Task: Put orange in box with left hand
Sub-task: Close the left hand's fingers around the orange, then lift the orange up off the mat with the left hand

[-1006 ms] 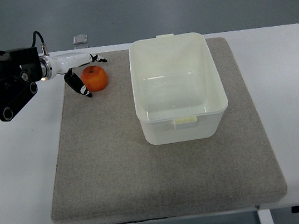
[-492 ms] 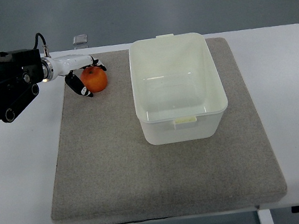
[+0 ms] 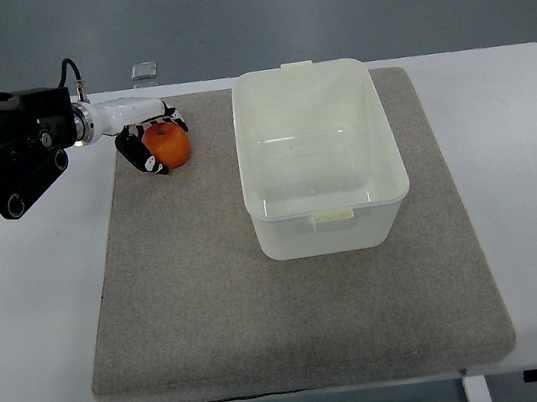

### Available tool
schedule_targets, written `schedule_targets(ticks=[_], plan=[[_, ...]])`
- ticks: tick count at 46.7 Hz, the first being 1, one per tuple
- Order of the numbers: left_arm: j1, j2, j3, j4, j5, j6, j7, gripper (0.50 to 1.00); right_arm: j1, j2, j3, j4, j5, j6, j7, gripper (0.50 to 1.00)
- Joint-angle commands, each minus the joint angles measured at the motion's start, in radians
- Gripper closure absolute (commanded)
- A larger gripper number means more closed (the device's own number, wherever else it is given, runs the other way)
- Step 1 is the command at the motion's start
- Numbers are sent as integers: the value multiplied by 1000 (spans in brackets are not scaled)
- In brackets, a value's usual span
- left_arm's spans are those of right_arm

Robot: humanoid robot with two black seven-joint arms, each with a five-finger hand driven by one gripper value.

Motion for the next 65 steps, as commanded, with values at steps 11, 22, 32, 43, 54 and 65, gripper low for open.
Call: schedule_targets(ticks=[11,22,32,43,54,65], plan=[[-42,38,-17,-13,-19,-1,0,1000,1,0,0,0,-2,0,0,574],[-126,188,-90,-141,-21,-16,0,1000,-1,0,0,0,0,0,0,574],[-150,259,-187,-298,-22,-61,0,1000,-1,0,0,0,0,0,0,574],[-192,285,-248,-445,-33,-173,0,1000,-1,0,0,0,0,0,0,574],[-200,277,-245,-586,-30,-179,0,1000,1,0,0,0,0,-2,0,574],[-221,219,-230,-636,-16,-179,6,1000,1,0,0,0,0,0,0,574]])
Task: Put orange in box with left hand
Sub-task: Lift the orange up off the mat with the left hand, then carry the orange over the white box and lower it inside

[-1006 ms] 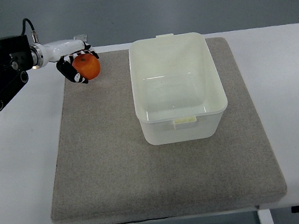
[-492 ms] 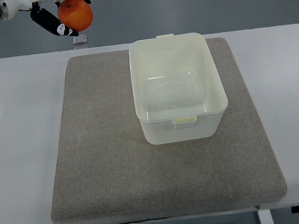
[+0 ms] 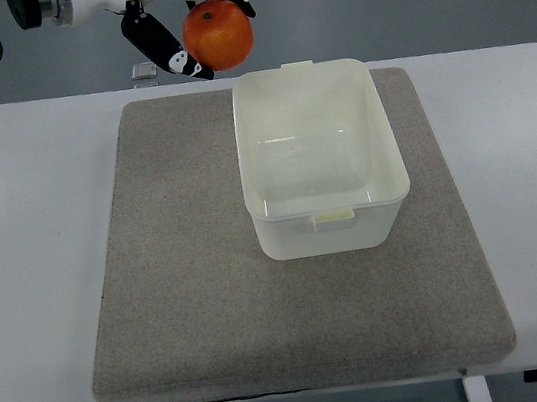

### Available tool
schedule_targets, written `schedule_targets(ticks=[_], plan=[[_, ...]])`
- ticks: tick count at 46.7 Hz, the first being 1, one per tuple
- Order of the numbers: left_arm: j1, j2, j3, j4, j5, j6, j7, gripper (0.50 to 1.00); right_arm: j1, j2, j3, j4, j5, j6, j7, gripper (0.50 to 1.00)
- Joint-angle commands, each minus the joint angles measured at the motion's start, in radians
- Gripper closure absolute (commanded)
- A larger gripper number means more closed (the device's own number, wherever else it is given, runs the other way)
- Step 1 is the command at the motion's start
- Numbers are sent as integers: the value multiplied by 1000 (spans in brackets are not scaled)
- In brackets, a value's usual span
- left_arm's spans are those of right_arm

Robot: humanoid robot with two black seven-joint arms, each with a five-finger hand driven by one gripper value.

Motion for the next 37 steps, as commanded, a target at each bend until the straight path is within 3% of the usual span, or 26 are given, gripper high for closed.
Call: schedule_targets(ticks=[1,11,27,37], plan=[[3,-37,3,-2,6,0,4,1000,1,0,0,0,0,0,0,574],[12,-73,22,0,76,0,8,1000,1,0,0,0,0,0,0,574],[82,-221,15,38,216,12,44,1000,1,0,2,0,0,-1,0,574],[101,-229,18,40,217,12,49,1000,-1,0,0,0,0,0,0,574]])
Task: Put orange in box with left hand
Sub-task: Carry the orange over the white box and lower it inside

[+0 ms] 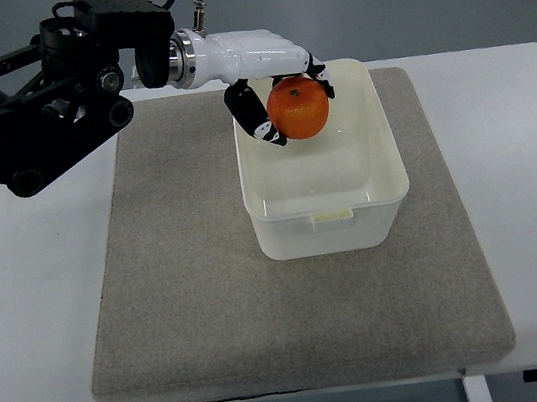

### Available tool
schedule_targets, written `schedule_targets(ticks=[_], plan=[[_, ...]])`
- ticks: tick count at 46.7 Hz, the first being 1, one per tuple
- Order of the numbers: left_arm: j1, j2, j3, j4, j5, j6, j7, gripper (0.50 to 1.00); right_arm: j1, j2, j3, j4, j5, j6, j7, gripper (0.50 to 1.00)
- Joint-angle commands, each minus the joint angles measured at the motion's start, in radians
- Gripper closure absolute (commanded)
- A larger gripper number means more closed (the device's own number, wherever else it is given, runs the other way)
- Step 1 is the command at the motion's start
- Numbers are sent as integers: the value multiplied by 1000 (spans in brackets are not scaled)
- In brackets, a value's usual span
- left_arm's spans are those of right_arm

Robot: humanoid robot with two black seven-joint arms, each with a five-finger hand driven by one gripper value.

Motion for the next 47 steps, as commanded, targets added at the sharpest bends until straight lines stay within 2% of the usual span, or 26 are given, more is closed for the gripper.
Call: schedule_targets(ticks=[1,12,14,18,22,29,32,34,41,47], plan=[[12,0,1,0,0,0,0,1000,0,0,-1,0,0,0,0,574],[38,-35,2,18,2,3,0,997,0,0,-1,0,0,0,0,574],[41,-38,2,18,2,3,0,969,0,0,-1,0,0,0,0,574],[46,-41,2,18,2,3,0,840,0,0,-1,0,0,0,0,574],[46,-45,2,20,2,3,0,763,1,0,-1,0,0,0,0,574],[47,-45,2,26,0,3,0,714,0,0,-1,0,0,0,0,574],[52,-45,2,26,0,4,0,613,0,0,-1,0,0,0,0,574],[53,-45,2,26,0,7,0,572,0,0,-1,0,0,0,0,574],[60,-45,1,26,-17,44,0,512,1,0,-1,0,0,0,0,574],[61,-45,2,25,-18,57,0,508,1,0,1,0,0,0,0,574]])
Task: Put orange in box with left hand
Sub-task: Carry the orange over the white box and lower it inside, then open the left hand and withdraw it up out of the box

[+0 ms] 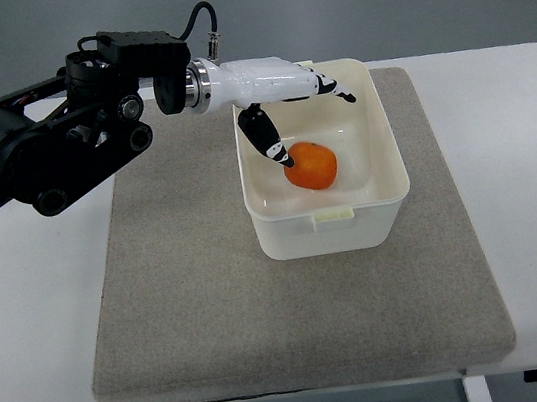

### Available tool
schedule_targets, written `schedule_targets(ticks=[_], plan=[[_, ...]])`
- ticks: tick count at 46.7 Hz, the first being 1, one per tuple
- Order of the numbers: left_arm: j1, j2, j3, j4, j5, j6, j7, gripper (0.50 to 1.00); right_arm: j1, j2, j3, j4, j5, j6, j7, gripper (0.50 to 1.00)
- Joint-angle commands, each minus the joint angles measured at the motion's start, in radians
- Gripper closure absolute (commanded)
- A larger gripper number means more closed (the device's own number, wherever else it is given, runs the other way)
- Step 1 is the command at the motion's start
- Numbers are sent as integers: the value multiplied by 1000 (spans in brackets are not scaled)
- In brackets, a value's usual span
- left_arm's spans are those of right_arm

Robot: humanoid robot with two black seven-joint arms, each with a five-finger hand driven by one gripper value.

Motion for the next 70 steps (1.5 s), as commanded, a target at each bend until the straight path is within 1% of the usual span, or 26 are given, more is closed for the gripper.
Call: schedule_targets(ticks=[1,10,14,18,26,34,42,47,54,58,64,67,70], plan=[[0,0,3,-1,0,2,0,510,-1,0,-1,0,0,0,0,574],[2,0,-11,-1,-11,8,0,508,1,0,-1,0,0,0,0,574],[2,12,-25,-1,-77,18,0,508,-1,0,1,0,0,0,0,574],[5,29,-34,11,-239,48,0,508,-1,0,1,0,0,0,0,574],[5,72,-36,87,-658,104,-2,508,1,0,1,0,0,0,0,574],[11,103,-36,173,-951,107,-3,508,1,0,1,0,0,0,0,574],[71,118,-62,270,-1160,105,-3,508,-1,0,-1,0,0,0,0,574],[114,141,-77,302,-1276,102,-3,508,1,0,-1,0,0,0,0,574],[198,144,-152,344,-1445,78,0,508,-1,0,-1,0,0,0,0,574],[209,146,-175,385,-1465,15,9,506,-1,0,-1,0,0,0,0,574],[217,144,-220,477,-1493,-105,80,506,-1,0,-1,0,0,0,0,574],[232,143,-252,508,-1542,-134,129,506,1,0,1,0,0,0,0,574],[235,143,-281,517,-1609,-143,181,506,1,0,-1,0,0,0,0,574]])
